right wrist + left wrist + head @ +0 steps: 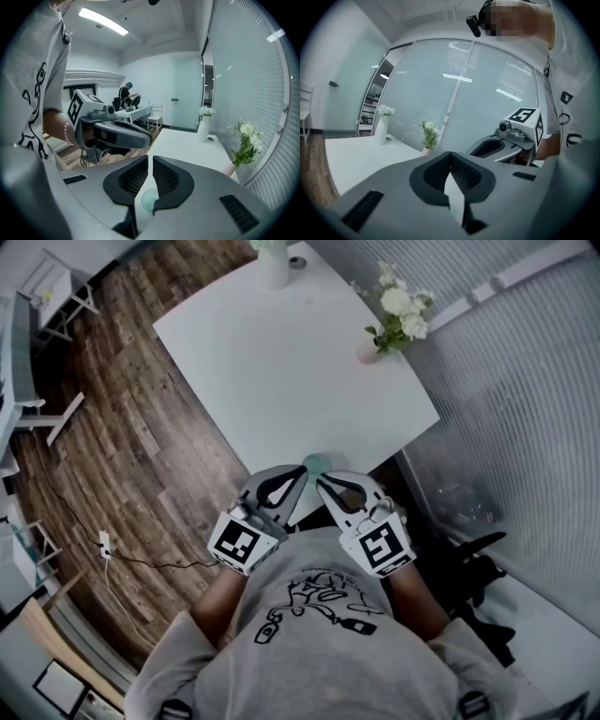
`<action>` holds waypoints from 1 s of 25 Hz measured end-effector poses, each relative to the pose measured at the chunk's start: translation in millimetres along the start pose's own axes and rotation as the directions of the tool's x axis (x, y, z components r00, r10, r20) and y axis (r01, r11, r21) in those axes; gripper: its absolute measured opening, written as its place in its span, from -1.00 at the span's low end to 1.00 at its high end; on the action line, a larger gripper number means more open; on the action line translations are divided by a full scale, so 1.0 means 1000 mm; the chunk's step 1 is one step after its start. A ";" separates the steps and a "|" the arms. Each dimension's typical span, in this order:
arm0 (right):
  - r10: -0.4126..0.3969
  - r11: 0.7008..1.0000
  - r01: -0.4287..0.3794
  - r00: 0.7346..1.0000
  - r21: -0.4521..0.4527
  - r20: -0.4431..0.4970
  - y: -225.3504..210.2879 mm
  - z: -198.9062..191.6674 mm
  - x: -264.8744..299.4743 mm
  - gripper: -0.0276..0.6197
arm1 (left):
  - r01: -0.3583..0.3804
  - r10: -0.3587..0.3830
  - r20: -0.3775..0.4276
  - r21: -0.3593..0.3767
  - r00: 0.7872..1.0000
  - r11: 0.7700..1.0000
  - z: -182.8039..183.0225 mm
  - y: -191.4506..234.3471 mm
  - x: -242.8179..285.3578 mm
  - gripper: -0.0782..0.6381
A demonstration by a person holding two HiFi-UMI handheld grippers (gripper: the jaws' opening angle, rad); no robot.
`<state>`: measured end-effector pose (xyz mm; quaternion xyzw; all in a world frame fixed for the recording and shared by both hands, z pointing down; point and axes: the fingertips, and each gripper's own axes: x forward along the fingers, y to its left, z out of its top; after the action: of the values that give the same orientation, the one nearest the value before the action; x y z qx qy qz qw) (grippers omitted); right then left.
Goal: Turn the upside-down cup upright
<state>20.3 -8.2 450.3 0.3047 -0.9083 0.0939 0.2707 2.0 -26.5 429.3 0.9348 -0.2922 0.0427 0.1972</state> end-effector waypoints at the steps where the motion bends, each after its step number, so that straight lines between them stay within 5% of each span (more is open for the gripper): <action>1: 0.005 1.000 -0.005 1.000 -0.004 -0.016 0.001 -0.005 0.005 -0.77 | 0.004 -0.004 0.005 -0.003 1.000 1.000 -0.005 0.003 0.001 -0.77; 13: 0.058 0.997 -0.069 0.976 -0.046 -0.211 0.012 -0.071 0.052 -0.76 | 0.027 -0.025 -0.064 0.028 0.998 0.999 -0.084 0.034 0.016 -0.77; 25: 0.117 0.986 -0.151 0.919 -0.064 -0.377 0.026 -0.128 0.076 -0.76 | 0.007 -0.006 -0.127 0.010 0.992 1.000 -0.133 0.045 0.021 -0.77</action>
<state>9.3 16.7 598.7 0.2057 -0.8626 0.1266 0.4446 -1.2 -19.6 571.1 0.9322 -0.2756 0.1031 0.2107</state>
